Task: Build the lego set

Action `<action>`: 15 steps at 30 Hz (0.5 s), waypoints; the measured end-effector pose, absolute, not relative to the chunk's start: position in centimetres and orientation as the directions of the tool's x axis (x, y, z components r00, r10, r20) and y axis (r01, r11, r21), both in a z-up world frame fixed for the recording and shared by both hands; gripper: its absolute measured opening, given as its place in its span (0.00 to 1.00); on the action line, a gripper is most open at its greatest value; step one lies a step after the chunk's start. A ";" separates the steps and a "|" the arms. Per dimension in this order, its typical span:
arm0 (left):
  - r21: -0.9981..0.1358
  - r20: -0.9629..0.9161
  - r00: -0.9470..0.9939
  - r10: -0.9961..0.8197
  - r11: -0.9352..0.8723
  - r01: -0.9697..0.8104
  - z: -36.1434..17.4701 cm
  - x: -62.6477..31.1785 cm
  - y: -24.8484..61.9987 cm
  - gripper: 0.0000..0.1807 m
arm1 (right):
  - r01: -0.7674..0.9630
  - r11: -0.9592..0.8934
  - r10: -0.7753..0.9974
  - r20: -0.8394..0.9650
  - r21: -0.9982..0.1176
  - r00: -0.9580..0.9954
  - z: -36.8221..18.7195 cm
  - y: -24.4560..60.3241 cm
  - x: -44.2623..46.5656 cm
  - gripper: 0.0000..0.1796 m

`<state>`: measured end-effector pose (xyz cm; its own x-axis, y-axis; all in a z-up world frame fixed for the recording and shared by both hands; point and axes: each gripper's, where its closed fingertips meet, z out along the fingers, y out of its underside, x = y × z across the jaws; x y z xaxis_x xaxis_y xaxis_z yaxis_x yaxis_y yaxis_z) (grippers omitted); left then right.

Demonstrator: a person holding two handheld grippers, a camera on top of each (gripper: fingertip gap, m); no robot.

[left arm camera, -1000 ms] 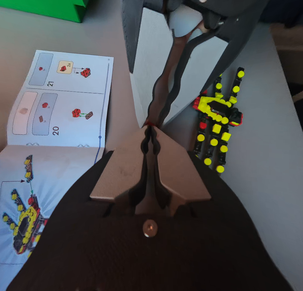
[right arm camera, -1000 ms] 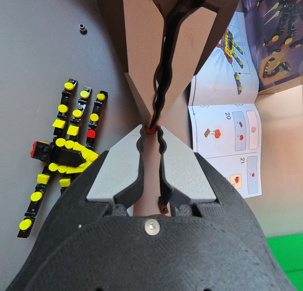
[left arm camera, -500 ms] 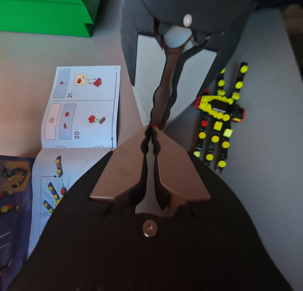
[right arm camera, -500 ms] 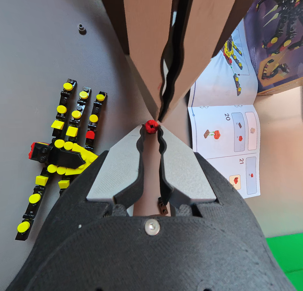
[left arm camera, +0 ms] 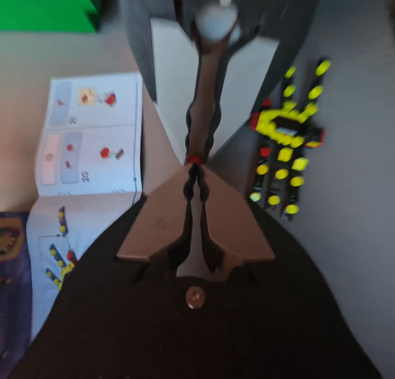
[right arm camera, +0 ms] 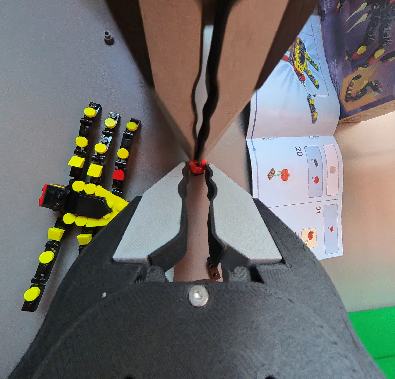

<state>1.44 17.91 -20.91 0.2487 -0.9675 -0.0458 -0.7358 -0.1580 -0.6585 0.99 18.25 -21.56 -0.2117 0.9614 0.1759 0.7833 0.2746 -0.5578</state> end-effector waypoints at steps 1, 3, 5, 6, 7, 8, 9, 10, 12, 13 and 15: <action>-0.701 -0.031 0.257 -0.966 -0.162 -0.694 -20.8 2.1 18.0 0.00 | 0.784 0.280 0.960 0.183 -0.554 -0.213 -21.6 18.3 1.0 0.08; -0.684 -0.012 0.258 -0.966 -0.180 -0.707 -20.6 1.7 18.1 0.00 | 0.782 0.279 0.960 0.188 -0.557 -0.208 -21.6 18.3 0.9 0.07; -0.680 -0.053 0.260 -0.964 -0.156 -0.716 -20.1 1.5 18.2 0.00 | 0.783 0.280 0.959 0.188 -0.556 -0.210 -21.6 18.3 0.9 0.08; -0.695 -0.044 0.261 -0.964 -0.158 -0.701 -19.5 1.7 18.1 0.00 | 0.782 0.280 0.960 0.187 -0.557 -0.210 -21.6 18.3 0.9 0.08; -0.712 -0.034 0.263 -0.964 -0.161 -0.683 -18.9 1.9 18.1 0.00 | 0.781 0.280 0.960 0.186 -0.558 -0.211 -21.6 18.3 0.9 0.07; -0.710 -0.039 0.266 -0.963 -0.160 -0.686 -19.0 2.0 18.2 0.00 | 0.781 0.280 0.960 0.186 -0.558 -0.211 -21.6 18.3 0.9 0.07; -0.679 -0.059 0.263 -0.963 -0.155 -0.718 -20.1 1.7 18.3 0.00 | 0.782 0.280 0.960 0.187 -0.557 -0.210 -21.6 18.4 1.0 0.07; -0.691 -0.053 0.265 -0.963 -0.156 -0.706 -20.7 2.0 18.4 0.00 | 0.785 0.275 0.961 0.182 -0.555 -0.208 -21.6 18.4 1.0 0.08; -0.695 0.001 0.275 -0.961 -0.198 -0.691 -20.7 2.0 18.4 0.00 | 0.778 0.268 0.963 0.174 -0.568 -0.205 -21.6 18.4 0.9 0.08; -0.681 -0.016 0.265 -0.964 -0.183 -0.709 -20.6 1.8 18.3 0.00 | 0.776 0.270 0.963 0.176 -0.569 -0.206 -21.6 18.4 0.9 0.07; -0.678 -0.050 0.269 -0.962 -0.165 -0.717 -19.8 1.5 18.5 0.00 | 0.779 0.281 0.959 0.188 -0.560 -0.211 -21.6 18.4 0.9 0.08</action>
<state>1.48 18.46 -19.79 0.2692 -0.9618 -0.0500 -0.7166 -0.1653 -0.6777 0.86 18.38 -21.56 -0.2109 0.9593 0.1880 0.7791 0.2811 -0.5603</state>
